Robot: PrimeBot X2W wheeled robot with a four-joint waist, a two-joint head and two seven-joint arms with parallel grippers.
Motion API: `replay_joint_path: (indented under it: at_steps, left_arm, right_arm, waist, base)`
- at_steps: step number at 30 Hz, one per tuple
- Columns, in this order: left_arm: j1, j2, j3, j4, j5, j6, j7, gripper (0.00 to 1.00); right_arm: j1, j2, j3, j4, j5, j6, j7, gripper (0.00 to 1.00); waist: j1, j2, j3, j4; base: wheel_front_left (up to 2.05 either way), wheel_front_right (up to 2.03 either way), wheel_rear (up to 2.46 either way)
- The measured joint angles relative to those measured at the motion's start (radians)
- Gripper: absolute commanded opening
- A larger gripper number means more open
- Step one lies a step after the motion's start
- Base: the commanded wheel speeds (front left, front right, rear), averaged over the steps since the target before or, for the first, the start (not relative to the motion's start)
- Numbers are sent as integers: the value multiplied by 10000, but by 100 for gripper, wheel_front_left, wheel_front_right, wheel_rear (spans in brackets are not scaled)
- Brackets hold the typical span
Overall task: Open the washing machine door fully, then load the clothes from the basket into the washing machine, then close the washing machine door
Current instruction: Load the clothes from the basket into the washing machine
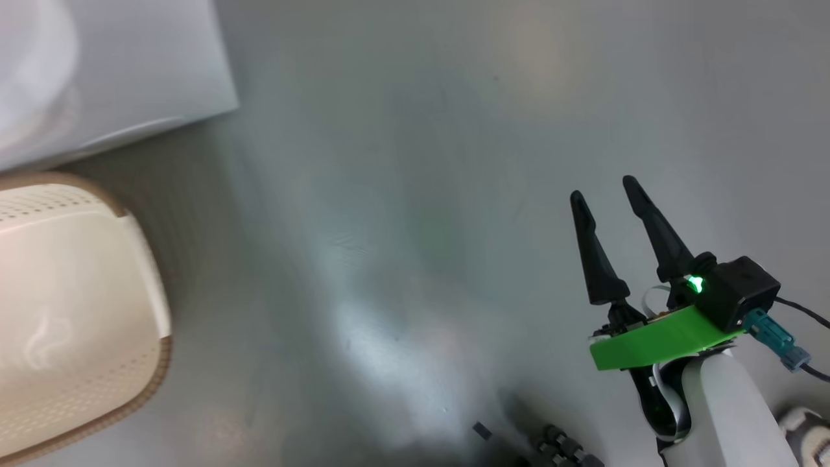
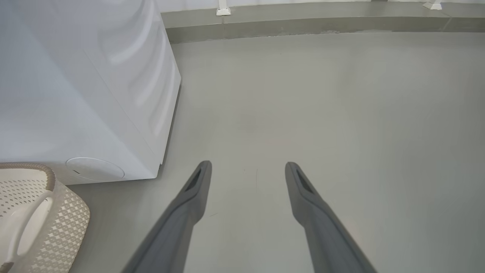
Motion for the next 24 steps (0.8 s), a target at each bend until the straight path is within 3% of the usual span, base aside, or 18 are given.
replay_joint_path:
  at_steps: [8,15,16,17,18,24]
  left_arm:
    - [-1446,249,-276,1252,297,188,-382,0]
    - [-1720,217,-545,2169,537,311,-569,0]
    - [-1760,224,-531,2261,533,353,-642,7]
    - [-1807,226,-531,2341,533,385,-648,38]
    - [-1841,226,-535,2401,533,389,-673,100]
    - [-1889,215,-606,2727,531,387,-765,100]
  right_arm:
    - [-103,17,4,-4,77,0,0,100]
    - [-136,19,15,2,136,0,0,100]
    - [-166,19,44,2,136,0,0,100]
    - [-224,23,58,4,136,0,0,100]
    - [-283,23,52,2,136,0,0,100]
    - [-323,23,29,25,109,0,0,100]
  waist:
    - [0,0,484,-517]
    - [0,0,608,-513]
    - [0,0,604,-506]
    - [0,0,593,-500]
    - [0,0,578,-490]
    - [0,0,426,-405]
  base:
    - [0,0,0]
    - [0,0,0]
    - [0,0,0]
    - [0,0,0]
    - [0,0,0]
    - [0,0,0]
